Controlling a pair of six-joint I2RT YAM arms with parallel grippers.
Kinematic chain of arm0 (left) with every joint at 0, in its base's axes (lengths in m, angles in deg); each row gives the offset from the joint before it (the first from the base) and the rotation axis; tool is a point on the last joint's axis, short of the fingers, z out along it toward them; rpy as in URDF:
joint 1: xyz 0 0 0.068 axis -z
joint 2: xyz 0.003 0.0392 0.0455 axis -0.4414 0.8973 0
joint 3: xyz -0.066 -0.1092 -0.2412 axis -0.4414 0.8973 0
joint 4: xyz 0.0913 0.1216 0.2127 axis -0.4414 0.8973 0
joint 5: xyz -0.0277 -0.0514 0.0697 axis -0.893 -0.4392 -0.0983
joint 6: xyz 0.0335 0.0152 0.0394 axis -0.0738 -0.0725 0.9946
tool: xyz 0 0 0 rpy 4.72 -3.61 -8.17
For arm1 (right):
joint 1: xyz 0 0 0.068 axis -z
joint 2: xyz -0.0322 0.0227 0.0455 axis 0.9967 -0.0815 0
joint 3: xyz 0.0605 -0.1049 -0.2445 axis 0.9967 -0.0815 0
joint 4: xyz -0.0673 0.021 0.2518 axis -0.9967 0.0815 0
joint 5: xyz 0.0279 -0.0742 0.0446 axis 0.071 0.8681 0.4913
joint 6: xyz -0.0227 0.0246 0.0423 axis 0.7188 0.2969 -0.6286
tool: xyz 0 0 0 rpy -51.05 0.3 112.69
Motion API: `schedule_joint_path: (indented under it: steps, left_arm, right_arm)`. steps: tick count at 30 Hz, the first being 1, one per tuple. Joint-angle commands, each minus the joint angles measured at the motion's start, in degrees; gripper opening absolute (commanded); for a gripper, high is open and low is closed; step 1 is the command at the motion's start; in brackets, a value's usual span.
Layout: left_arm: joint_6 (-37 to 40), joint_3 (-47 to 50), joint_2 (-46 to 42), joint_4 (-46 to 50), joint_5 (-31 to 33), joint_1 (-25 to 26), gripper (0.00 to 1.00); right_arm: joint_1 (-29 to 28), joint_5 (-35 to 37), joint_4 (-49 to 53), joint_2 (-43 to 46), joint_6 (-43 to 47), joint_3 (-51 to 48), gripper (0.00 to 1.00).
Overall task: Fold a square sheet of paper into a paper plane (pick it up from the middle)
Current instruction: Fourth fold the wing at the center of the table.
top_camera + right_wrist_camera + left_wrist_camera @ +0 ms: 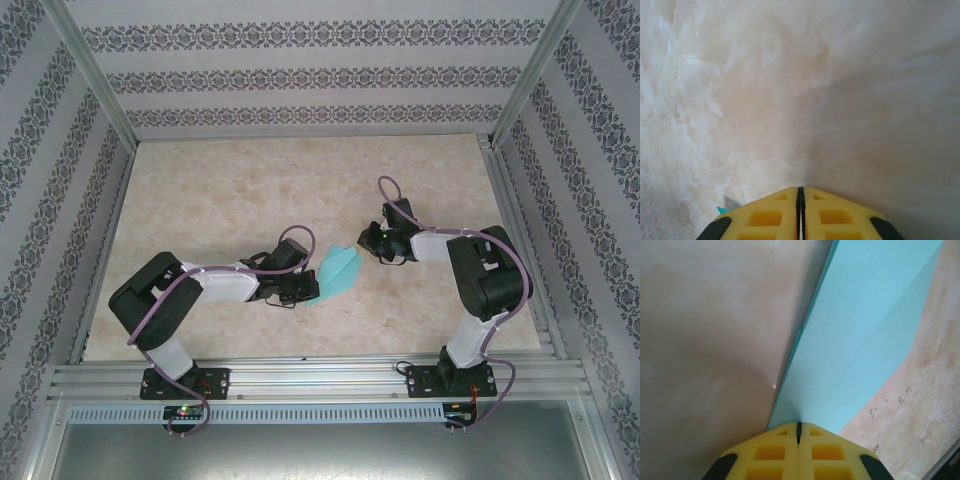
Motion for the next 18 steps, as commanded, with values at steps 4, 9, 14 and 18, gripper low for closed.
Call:
schedule_joint_path:
  steps: [4, 9, 14, 18]
  left_arm:
    - [0.62, 1.88, 2.41, 9.84, -0.23, 1.32, 0.04]
    - [-0.43, 0.47, 2.27, 9.04, -1.20, 1.53, 0.05]
    - [-0.62, -0.24, 2.13, 9.96, -0.27, 1.60, 0.05]
    - [-1.00, -0.23, 2.30, 9.63, -0.19, 1.61, 0.05]
  right_arm:
    - [-1.81, 2.65, 4.53, 10.62, 1.05, -0.33, 0.14]
    - [-8.05, 1.77, 3.26, 12.76, -1.66, -2.90, 0.14]
    - [-14.76, -0.38, -4.95, 10.48, -8.17, -7.10, 0.11]
    - [-19.37, 0.17, -7.36, 8.75, -11.10, -8.47, 0.10]
